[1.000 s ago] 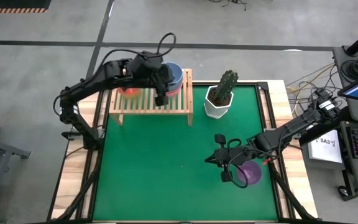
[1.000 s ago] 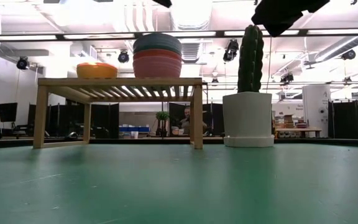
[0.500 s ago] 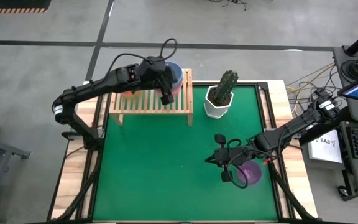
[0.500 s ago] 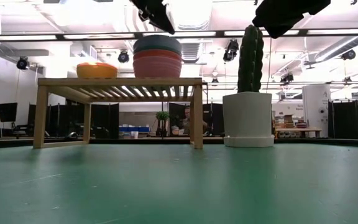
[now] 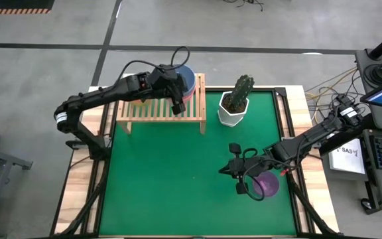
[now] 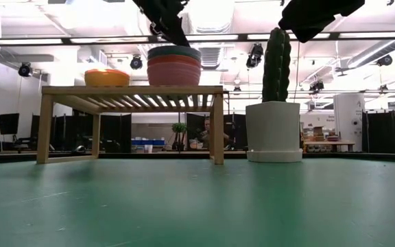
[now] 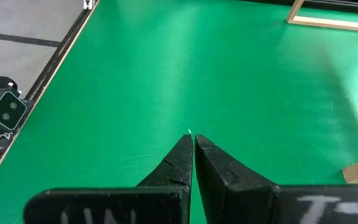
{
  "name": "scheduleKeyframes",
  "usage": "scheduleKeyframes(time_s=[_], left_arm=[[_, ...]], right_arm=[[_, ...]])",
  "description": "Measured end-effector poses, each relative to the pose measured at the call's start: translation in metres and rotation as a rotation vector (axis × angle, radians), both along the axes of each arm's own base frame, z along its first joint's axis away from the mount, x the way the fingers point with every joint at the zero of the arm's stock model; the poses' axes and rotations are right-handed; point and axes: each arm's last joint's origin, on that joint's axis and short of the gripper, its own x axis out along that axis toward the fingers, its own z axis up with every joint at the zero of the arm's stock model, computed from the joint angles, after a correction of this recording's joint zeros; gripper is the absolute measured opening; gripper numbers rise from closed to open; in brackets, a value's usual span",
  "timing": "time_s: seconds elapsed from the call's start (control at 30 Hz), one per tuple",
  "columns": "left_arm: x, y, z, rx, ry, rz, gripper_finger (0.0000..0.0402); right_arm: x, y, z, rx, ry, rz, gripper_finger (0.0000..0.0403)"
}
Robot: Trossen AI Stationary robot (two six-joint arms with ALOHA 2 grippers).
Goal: Place and stack bowls onto a shelf
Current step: Stack the blue bowl on the top of the teal bowl on the shelf, then stack the purple bowl on top of the light orange bowl on the shelf
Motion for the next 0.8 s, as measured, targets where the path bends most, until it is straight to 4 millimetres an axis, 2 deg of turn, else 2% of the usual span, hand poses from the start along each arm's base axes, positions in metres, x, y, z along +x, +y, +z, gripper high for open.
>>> scheduleKeyframes(time_s=[0.1, 0.23, 0.43, 0.63, 0.8], left_arm=[[-0.002, -0.003, 0.005, -0.002, -0.018, 0.002, 0.0001], [-0.013, -0.014, 0.022, -0.007, -0.088, -0.005, 0.0001], [-0.034, -0.053, 0.036, -0.05, -0.172, -0.074, 0.0001], [-0.057, -0.103, 0.018, -0.151, -0.26, -0.179, 0.0001], [-0.07, -0.139, -0.007, -0.234, -0.357, -0.287, 0.0001]], right_arm=[[0.0, 0.0, 0.0, 0.002, 0.001, -0.001, 0.0009], [0.0, 0.0, 0.0, 0.021, 0.003, -0.014, 0.0009], [0.0, 0.0, 0.0, 0.104, 0.014, -0.067, 0.0009], [-0.002, -0.001, -0.001, 0.198, 0.079, -0.139, 0.0009], [-0.015, -0.007, -0.001, 0.219, 0.31, -0.265, 0.0009]])
